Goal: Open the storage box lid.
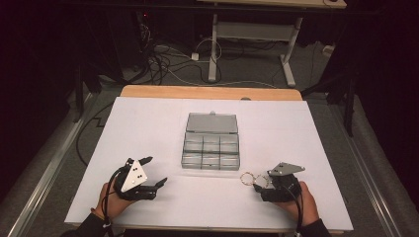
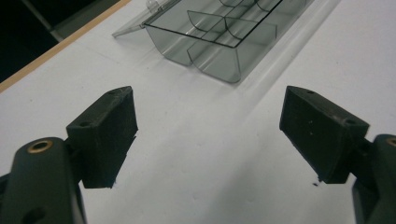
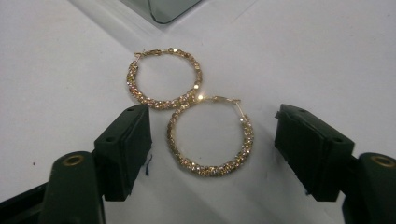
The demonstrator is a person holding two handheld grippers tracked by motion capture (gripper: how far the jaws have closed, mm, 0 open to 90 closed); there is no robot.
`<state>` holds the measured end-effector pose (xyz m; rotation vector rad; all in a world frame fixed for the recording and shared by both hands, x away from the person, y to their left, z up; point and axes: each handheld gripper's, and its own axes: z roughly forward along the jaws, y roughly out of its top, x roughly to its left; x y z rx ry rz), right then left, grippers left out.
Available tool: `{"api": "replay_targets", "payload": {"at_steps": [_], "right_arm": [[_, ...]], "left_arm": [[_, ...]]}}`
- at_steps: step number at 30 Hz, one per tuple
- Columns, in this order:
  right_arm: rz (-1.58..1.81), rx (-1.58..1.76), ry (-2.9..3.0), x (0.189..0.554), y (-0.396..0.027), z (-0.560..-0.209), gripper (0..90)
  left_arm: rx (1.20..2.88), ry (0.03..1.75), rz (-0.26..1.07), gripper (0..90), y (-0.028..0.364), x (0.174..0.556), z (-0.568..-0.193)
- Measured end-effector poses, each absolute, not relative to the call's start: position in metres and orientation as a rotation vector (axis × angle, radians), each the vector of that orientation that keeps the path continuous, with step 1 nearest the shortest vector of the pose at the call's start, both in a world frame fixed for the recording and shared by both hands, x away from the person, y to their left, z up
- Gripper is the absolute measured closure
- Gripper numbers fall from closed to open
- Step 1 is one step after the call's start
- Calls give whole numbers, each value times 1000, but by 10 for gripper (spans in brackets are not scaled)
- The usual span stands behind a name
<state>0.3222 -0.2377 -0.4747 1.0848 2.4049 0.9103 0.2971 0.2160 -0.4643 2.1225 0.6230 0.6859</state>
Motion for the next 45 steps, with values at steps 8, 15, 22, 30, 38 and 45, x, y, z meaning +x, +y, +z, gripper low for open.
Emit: {"api": "replay_targets", "payload": {"at_steps": [8,15,22,30,38,45], "right_arm": [[929,1045,2414,326,-236,-474,447],[933,1022,2417,324,-236,-474,493],[935,1008,2417,323,-237,-473,495],[932,1007,2418,323,-238,-472,496],[943,1003,2394,321,-242,-469,503],[950,1005,2385,321,-245,-468,504]], "left_arm": [[2109,652,678,177,223,294,-465],[2121,642,678,177,222,294,-466],[2131,637,675,177,221,296,-467],[2114,644,667,177,223,300,-468],[2121,632,670,177,222,299,-468],[2133,624,657,177,220,300,-470]]}}
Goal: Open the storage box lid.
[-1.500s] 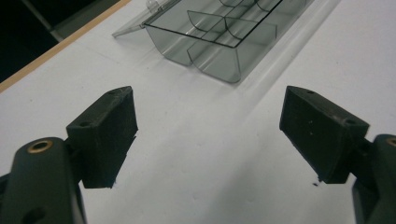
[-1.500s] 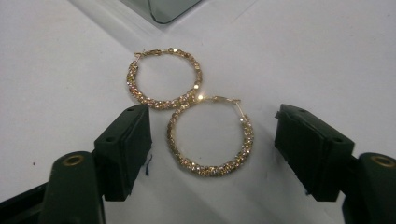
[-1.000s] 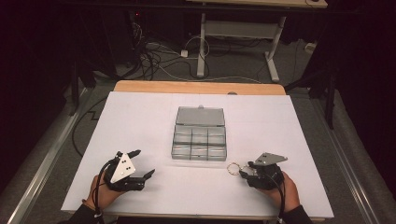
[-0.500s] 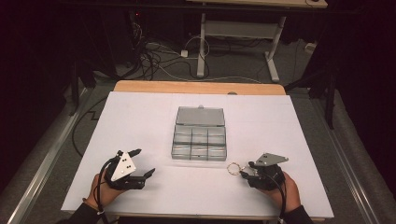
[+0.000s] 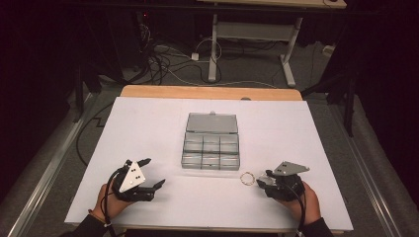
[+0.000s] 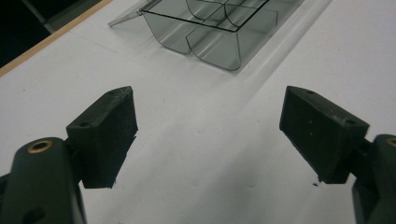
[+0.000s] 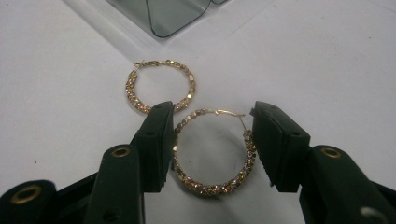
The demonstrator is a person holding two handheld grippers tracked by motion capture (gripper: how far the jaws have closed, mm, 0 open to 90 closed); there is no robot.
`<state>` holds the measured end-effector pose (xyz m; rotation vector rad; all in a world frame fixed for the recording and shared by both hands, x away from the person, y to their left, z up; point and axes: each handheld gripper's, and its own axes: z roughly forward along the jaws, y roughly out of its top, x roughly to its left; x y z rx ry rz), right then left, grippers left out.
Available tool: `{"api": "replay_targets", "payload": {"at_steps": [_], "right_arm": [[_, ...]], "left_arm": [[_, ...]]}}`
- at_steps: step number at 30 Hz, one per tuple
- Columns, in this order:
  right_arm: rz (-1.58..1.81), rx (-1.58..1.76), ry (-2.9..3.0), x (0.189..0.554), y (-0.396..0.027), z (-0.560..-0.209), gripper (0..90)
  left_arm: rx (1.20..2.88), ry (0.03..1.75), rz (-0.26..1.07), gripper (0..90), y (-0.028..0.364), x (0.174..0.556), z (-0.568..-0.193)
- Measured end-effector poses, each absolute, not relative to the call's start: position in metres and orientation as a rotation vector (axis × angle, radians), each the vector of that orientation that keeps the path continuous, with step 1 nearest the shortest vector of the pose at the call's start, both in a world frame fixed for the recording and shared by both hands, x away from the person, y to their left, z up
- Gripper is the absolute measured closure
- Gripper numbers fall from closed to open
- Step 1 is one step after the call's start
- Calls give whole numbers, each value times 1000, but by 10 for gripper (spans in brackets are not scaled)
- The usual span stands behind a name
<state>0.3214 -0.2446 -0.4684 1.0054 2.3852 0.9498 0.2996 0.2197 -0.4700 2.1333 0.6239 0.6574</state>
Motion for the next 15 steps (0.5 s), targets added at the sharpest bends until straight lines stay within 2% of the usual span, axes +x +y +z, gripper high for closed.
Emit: {"api": "replay_targets", "payload": {"at_steps": [15], "right_arm": [[987,1013,2346,324,-248,-464,504]], "left_arm": [[2148,624,659,177,219,299,-472]]}}
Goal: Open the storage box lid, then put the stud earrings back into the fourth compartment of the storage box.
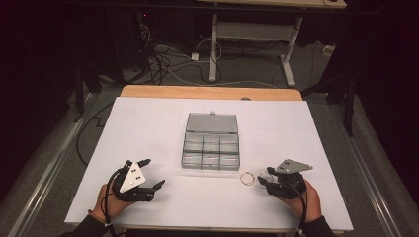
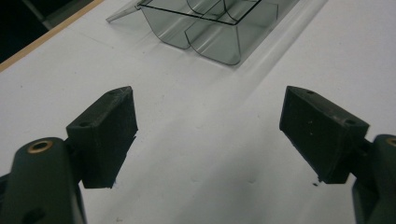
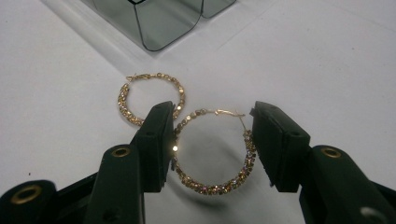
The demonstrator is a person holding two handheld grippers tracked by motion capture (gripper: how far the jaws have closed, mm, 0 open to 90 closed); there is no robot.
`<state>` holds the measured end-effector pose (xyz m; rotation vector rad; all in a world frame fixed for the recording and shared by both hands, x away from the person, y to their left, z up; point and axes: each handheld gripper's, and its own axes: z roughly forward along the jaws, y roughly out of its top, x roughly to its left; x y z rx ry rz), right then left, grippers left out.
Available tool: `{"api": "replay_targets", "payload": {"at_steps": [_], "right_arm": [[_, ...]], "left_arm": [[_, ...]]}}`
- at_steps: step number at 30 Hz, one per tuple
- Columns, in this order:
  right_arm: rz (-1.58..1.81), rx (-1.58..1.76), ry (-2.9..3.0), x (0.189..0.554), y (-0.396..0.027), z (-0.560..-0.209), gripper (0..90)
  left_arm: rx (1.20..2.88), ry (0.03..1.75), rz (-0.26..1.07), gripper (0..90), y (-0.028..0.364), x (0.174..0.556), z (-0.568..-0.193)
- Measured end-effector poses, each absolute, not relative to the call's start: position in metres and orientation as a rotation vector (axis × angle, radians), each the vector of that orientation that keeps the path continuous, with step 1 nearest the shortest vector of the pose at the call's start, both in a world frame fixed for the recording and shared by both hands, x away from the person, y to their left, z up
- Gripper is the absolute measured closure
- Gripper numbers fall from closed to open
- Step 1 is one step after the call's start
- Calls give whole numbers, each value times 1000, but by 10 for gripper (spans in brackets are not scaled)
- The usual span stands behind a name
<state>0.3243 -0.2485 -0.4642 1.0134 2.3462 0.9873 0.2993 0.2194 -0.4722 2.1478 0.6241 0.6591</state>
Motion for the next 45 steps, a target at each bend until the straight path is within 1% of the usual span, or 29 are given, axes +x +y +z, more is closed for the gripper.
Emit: {"api": "replay_targets", "payload": {"at_steps": [22,26,34,45], "right_arm": [[1051,994,2272,324,-254,-451,504],[1105,991,2255,325,-253,-446,505],[1146,928,2252,330,-238,-434,505],[1182,788,2260,340,-205,-418,505]], "left_arm": [[2161,621,661,177,220,302,-473],[2169,607,668,177,218,301,-474],[2166,606,660,177,220,302,-473],[2167,613,660,177,221,303,-473]]}}
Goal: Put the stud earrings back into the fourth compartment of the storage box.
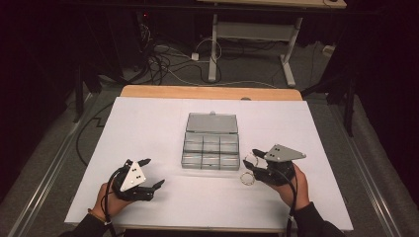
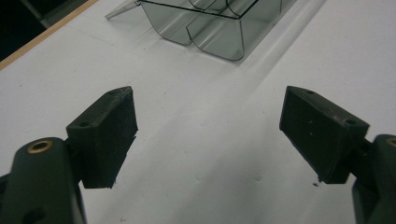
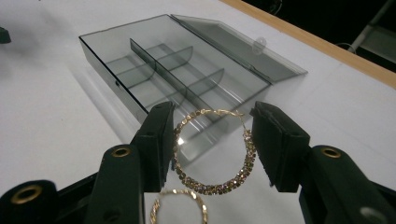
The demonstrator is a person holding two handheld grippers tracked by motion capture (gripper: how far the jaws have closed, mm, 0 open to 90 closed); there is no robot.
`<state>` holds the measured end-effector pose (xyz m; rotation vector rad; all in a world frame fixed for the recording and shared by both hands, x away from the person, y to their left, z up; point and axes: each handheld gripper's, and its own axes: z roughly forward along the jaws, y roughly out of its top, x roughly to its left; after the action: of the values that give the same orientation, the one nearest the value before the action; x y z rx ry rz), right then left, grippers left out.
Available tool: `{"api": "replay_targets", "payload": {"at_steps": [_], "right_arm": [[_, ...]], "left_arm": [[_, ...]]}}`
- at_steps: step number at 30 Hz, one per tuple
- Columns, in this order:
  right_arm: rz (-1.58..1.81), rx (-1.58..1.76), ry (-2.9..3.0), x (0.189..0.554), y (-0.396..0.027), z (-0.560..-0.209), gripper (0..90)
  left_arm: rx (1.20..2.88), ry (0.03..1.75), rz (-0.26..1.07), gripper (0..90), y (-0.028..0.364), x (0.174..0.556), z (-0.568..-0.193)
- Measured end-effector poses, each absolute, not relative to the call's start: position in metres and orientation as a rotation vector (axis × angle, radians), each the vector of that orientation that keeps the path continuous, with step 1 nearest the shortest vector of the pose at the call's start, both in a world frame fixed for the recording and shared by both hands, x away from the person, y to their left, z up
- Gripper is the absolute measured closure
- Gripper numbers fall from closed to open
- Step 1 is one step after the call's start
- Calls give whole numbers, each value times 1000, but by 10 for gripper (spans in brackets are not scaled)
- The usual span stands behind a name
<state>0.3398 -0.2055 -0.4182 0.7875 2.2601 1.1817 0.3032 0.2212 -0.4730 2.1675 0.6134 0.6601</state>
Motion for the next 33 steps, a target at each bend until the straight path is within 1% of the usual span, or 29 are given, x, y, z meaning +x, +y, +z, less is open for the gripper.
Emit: {"api": "replay_targets", "payload": {"at_steps": [9,24,33], "right_arm": [[1220,707,2271,353,-166,-411,505],[1209,597,2385,379,-85,-415,505],[1169,590,2434,393,-56,-423,505]], "left_arm": [[2159,619,666,177,222,302,-472],[2160,612,664,176,224,300,-472],[2156,613,654,176,224,300,-472]]}}
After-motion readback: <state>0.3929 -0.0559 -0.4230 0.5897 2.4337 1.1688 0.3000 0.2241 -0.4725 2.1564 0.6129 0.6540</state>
